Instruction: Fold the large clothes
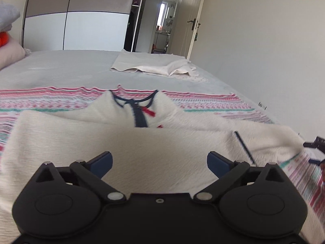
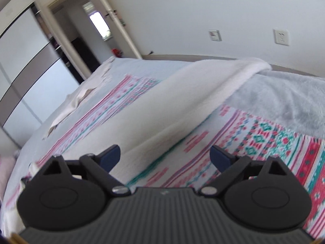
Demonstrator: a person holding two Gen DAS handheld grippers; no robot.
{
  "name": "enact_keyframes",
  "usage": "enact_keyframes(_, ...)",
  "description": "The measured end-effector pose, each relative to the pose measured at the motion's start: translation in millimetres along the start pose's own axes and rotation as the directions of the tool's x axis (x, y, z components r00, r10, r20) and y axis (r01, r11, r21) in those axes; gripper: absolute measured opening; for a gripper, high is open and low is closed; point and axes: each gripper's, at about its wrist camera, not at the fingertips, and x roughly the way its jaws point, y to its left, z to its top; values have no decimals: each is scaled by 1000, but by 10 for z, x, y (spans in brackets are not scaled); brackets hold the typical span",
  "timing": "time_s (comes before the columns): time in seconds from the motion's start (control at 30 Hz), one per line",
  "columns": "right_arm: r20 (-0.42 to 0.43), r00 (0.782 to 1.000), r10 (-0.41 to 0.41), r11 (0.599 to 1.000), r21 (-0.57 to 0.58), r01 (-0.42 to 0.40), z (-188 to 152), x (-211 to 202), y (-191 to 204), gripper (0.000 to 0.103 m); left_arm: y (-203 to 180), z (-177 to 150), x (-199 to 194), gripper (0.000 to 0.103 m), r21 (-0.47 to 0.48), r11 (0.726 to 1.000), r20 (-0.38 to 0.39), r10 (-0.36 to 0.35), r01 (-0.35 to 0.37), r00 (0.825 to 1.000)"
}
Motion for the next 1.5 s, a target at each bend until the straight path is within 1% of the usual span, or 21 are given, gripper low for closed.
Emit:
enact_keyframes(0.1, 5, 1000, -30, 998, 54, 30, 83, 161, -155, 95, -35, -124, 317, 100, -109, 994, 41, -20, 24, 999)
enact_keyframes(0.17, 22, 999, -28, 997, 73, 26, 130, 238, -233, 95, -26, -284, 503, 100, -175, 984, 53, -5, 14, 999)
enact_keyframes(0.2, 29, 999, -31, 997, 78, 29, 168, 277, -258, 94, -27, -356, 585, 101, -182, 983, 41, 11, -3, 999)
enact_keyframes(0.27, 34, 998, -47, 996, 77, 44, 251, 366, -268, 91, -103, -393, 605, 103, -134, 991, 42, 34, -28, 999)
enact_keyframes(0.37, 44, 997, -67, 991, 116, 62, 385, 464, -292, 81, -111, -398, 556, 103, -122, 993, 63, 11, -3, 998)
enact_keyframes(0.43, 51, 997, -61, 982, 181, 51, 470, 521, -366, 72, -65, -402, 539, 103, -145, 989, 69, -8, 18, 998)
enact_keyframes(0.47, 50, 997, -53, 975, 218, 41, 502, 549, -411, 63, -45, -410, 526, 103, -157, 987, 76, -20, 32, 997)
enact_keyframes(0.5, 48, 998, -45, 964, 264, 31, 538, 577, -471, 49, -34, -412, 516, 103, -165, 985, 79, -30, 43, 996)
enact_keyframes(0.53, 45, 998, -39, 954, 300, 24, 565, 594, -529, 38, -22, -409, 506, 103, -170, 984, 82, -39, 53, 996)
enact_keyframes(0.57, 43, 998, -47, 948, 317, 31, 581, 598, -556, 20, -21, -411, 509, 103, -172, 983, 86, -51, 65, 995)
enact_keyframes(0.6, 45, 998, -51, 945, 326, 34, 603, 584, -574, 17, -23, -410, 498, 103, -172, 982, 88, -62, 76, 994)
enact_keyframes(0.67, 81, 995, -50, 949, 313, 22, 635, 504, -513, 15, -24, -405, 472, 103, -171, 980, 92, -84, 99, 992)
enact_keyframes(0.77, 152, 987, -60, 972, 234, 23, 711, 297, -212, 13, -29, -388, 415, 103, -168, 977, 99, -116, 132, 988)
enact_keyframes(0.83, 202, 978, -47, 985, 171, 11, 777, 111, 67, 13, -29, -372, 347, 103, -162, 975, 116, -133, 151, 984)
enact_keyframes(0.97, 286, 958, 15, 998, 50, -30, 862, -290, 669, 13, -55, -319, 195, 103, -127, 980, 157, -131, 152, 979)
enact_keyframes(1.07, 313, 946, 79, 997, -24, -75, 841, -571, 1136, 13, -55, -278, 138, 103, -93, 987, 160, -116, 132, 980)
enact_keyframes(1.13, 323, 939, 120, 991, -97, -93, 752, -735, 1479, 13, -34, -255, 110, 103, -82, 990, 160, -103, 117, 982)
enact_keyframes(1.23, 314, 930, 191, 968, -220, -124, 507, -917, 2003, 13, 34, -202, 67, 103, -87, 992, 168, -79, 94, 983)
enact_keyframes(1.3, 286, 925, 249, 937, -314, -155, 258, -991, 2367, 12, 112, -162, 32, 103, -101, 991, 187, -70, 90, 980)
enact_keyframes(1.4, 203, 924, 324, 872, -443, -209, -167, -1005, 2883, 12, 264, -95, -35, 103, -134, 988, 206, -45, 74, 978)
enact_keyframes(1.5, 79, 917, 390, 806, -510, -299, -648, -928, 3295, 12, 428, -60, -107, 103, -187, 981, 223, -11, 54, 975)
